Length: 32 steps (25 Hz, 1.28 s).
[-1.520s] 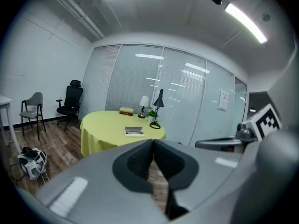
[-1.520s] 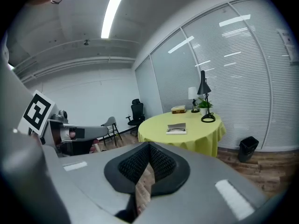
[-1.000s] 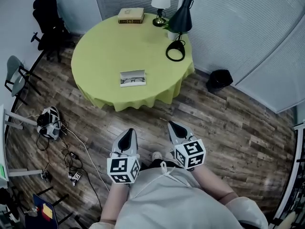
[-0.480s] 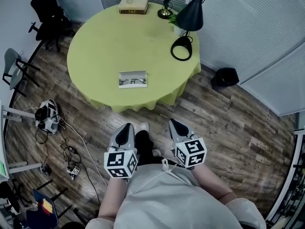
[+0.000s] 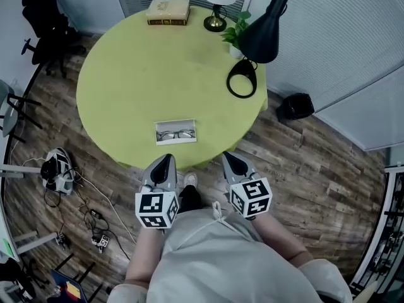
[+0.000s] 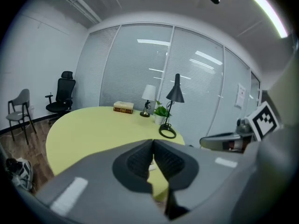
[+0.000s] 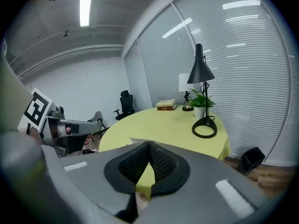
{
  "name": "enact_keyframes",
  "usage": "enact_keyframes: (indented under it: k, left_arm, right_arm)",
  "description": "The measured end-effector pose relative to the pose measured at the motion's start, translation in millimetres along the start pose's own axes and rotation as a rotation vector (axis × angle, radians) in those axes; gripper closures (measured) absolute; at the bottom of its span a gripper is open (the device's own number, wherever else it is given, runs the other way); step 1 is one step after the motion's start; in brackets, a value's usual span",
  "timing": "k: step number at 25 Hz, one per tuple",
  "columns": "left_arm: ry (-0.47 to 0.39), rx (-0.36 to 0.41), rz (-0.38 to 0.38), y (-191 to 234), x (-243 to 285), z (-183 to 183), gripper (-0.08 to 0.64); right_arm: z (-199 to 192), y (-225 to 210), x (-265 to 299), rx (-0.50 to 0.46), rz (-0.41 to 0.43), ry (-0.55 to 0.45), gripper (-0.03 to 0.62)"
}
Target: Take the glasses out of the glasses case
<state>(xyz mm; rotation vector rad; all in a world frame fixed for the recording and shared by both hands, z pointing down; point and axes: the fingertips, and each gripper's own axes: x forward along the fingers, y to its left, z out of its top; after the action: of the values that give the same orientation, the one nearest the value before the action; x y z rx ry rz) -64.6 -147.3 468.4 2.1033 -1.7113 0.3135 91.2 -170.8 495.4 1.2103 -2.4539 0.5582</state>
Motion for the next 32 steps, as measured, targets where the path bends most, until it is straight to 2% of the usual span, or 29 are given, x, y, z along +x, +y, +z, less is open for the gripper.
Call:
enact_keyframes:
  k: [4,9,14,17,19,24,28,32]
  left_arm:
    - [0.021,0.069,-0.027,26.6,35.4,13.9,0.554]
    - [-0.013,0.068,-0.112,54.0,73.5,22.7,0.554]
    - [0.101,0.130,-0.175,73.6,104.4,-1.1,0.550]
    - [0.187,0.175,-0.244,74.9,120.7,-21.1,0.512]
    - [0.240,0.236,-0.290,73.9,131.0,-34.1,0.500]
    - [0.370,0.459,-0.406,66.6,151.4,-64.8,0.477]
    - [0.438,0.612,-0.480,63.4,162.4,-84.1,0.466]
    - [0.516,0.672,-0.553,63.4,169.3,-99.6,0.468]
  right_arm:
    - [17.7,-6.1,40.6,0.010,-0.022,0.015,0.592]
    - [28.4,-9.5,87.8,0.021,-0.020,0.031,0.592]
    - [20.9,-12.5,118.6,0.028,-0.018,0.072,0.592]
    - [14.9,-17.0,132.2,0.044,-0.025,0.092,0.592]
    - [12.3,-18.4,140.5,0.048,-0.021,0.101,0.592]
    - [4.8,-16.8,155.6,0.046,0.020,0.126,0.592]
    - [-2.8,-15.3,161.7,0.054,0.025,0.149,0.592]
    - [-11.0,-13.0,162.3,0.064,0.027,0.175,0.592]
